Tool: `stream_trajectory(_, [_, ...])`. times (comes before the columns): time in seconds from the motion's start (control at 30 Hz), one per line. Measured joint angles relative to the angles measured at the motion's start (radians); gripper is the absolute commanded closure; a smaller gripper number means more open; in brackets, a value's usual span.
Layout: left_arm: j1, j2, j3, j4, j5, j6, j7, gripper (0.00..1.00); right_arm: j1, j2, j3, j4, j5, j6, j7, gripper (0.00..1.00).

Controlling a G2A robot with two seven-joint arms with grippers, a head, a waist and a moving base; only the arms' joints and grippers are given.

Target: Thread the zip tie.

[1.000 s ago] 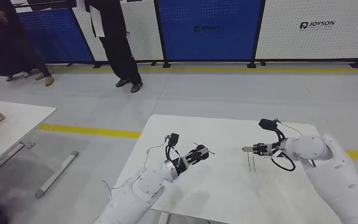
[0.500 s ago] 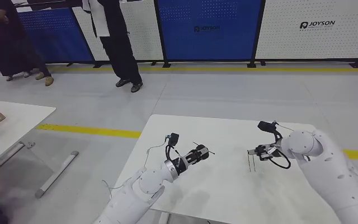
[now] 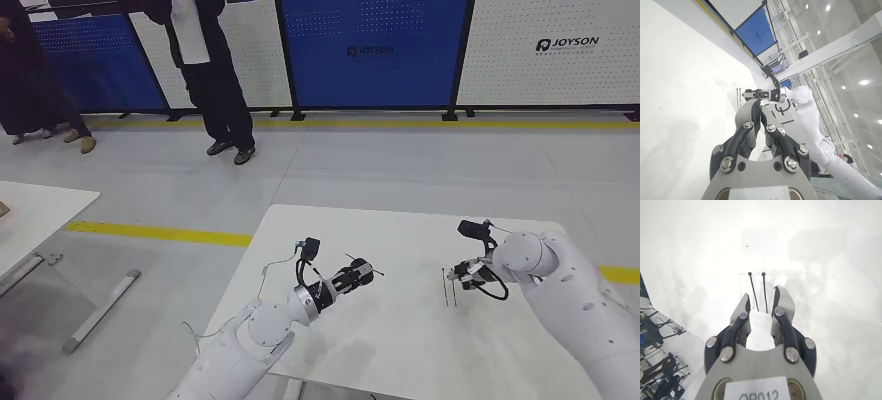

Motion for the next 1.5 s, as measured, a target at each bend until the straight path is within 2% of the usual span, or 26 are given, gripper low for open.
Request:
stream_trajectory(0.37, [0.0,0.0,0.0,0.0,0.0,0.0,0.0,1.0,0.022,-0.027,-0.027,0.06,-0.006,-0.004,0.007,0.7])
stream_trajectory(0.67, [0.0,0.0,0.0,0.0,0.0,0.0,0.0,1.0,0.048,-0.058,-0.053,0.129,-0.008,0.0,0.001,0.73])
stream_trajectory(0.83, [0.0,0.0,0.0,0.0,0.0,0.0,0.0,1.0,0.063,-0.077,-0.069,0.169,-0.009,-0.006,0.001,0.71])
stream_trajectory(0.9, [0.0,0.0,0.0,0.0,0.0,0.0,0.0,1.0,0.069,-0.085,-0.074,0.185,-0.01,-0.008,0.0,0.75])
stream_trajectory(1.07, [0.0,0.0,0.0,0.0,0.0,0.0,0.0,1.0,0.082,-0.101,-0.086,0.222,-0.015,-0.008,-0.003,0.75])
stream_trajectory(1.23, [0.0,0.0,0.0,0.0,0.0,0.0,0.0,1.0,0.096,-0.119,-0.096,0.257,-0.017,-0.015,-0.006,0.72])
stream_trajectory(1.4, [0.0,0.0,0.0,0.0,0.0,0.0,0.0,1.0,0.109,-0.136,-0.104,0.292,-0.018,-0.027,-0.008,0.75])
stream_trajectory(1.5, [0.0,0.0,0.0,0.0,0.0,0.0,0.0,1.0,0.116,-0.145,-0.109,0.31,-0.02,-0.037,-0.008,0.8])
